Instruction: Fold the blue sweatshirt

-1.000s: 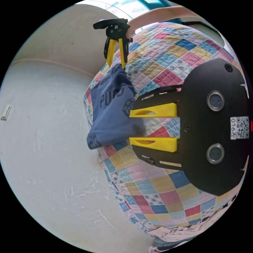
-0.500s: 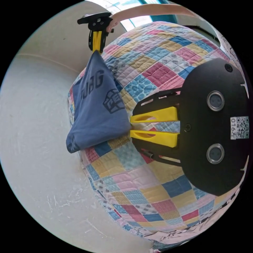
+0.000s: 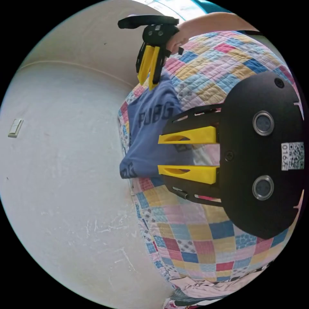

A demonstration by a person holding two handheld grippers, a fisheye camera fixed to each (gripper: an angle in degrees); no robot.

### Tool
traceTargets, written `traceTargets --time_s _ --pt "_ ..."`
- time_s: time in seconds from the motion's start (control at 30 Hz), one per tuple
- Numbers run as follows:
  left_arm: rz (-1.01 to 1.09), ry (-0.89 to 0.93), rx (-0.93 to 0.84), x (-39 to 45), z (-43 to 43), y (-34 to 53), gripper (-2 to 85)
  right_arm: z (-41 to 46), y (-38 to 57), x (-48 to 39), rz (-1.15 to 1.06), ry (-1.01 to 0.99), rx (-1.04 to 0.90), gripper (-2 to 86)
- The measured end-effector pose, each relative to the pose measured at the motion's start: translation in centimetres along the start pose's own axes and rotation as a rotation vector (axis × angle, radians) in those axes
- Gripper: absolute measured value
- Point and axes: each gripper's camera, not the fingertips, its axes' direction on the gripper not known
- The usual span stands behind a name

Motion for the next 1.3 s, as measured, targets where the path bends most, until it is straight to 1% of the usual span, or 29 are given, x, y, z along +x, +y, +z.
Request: traceTargets --time_s 0.07,0.13,0.23,0.3,0.4,0.5,0.57,0.6,0.73,0.83,0.9,0.97,1.03,1.13,1.2,1.3 --pt "0.027 -0.015 -0.038 0.7 1.0 0.5 9.8 0.9 -0.3 -1.4 0.047 0.031 -0.004 8.9" --pt "0.029 -0.052 -0.027 0.8 1.0 1.5 9.7 1.9 -0.4 -2.4 0.072 0.04 -0.03 8.8" --pt "0.08 -0.082 -0.021 1.1 -0.1 2.6 9.6 3.1 0.1 -3.2 0.112 0.002 -0.055 7.9" --pt "0.104 -0.091 -0.036 1.1 -0.7 3.0 9.6 3.3 0.3 -4.1 0.099 -0.006 -0.079 8.3" --pt "0.088 -0.059 -0.059 0.3 -1.9 3.7 9.5 3.3 0.2 -5.6 0.067 0.012 -0.114 8.1" --pt "0.129 -0.028 -0.078 -0.3 -3.9 4.4 9.4 2.8 0.1 -6.8 0.058 0.022 -0.135 7.9" --pt "0.12 -0.005 -0.098 -1.2 -6.2 5.2 8.6 1.3 0.3 -7.0 0.108 -0.001 -0.118 7.7" --pt "0.111 0.005 -0.095 -1.9 -8.2 6.2 8.2 -0.3 0.7 -7.4 0.119 -0.041 -0.074 7.5" --pt "0.117 0.043 -0.03 -5.1 -16.5 11.5 9.5 -6.3 2.3 -10.4 0.068 -0.088 0.062 6.9" --pt "0.069 0.063 -0.083 -7.5 -22.7 16.2 9.9 -11.6 3.9 -13.4 0.064 -0.239 0.131 4.9" --pt "0.028 0.068 -0.101 -8.7 -26.4 19.7 9.8 -15.3 5.9 -16.5 0.059 -0.375 0.181 2.5" --pt "0.004 0.069 -0.109 -9.7 -29.9 23.1 9.5 -17.4 7.4 -19.4 0.048 -0.428 0.209 1.3" --pt "-0.015 0.032 -0.139 -10.8 -33.6 27.2 9.2 -18.8 8.7 -22.7 0.014 -0.443 0.198 0.3" --pt "-0.075 0.013 -0.196 -12.3 -37.3 31.5 8.8 -19.6 9.9 -28.6 -0.088 -0.463 0.078 -0.1" --pt "-0.127 -0.006 -0.213 -13.4 -39.3 33.8 8.3 -19.9 10.3 -32.7 -0.17 -0.498 0.011 -0.1" --pt "-0.167 -0.071 -0.202 -15.1 -42.5 37.0 7.2 -20.4 10.3 -36.3 -0.202 -0.542 -0.02 0.1"
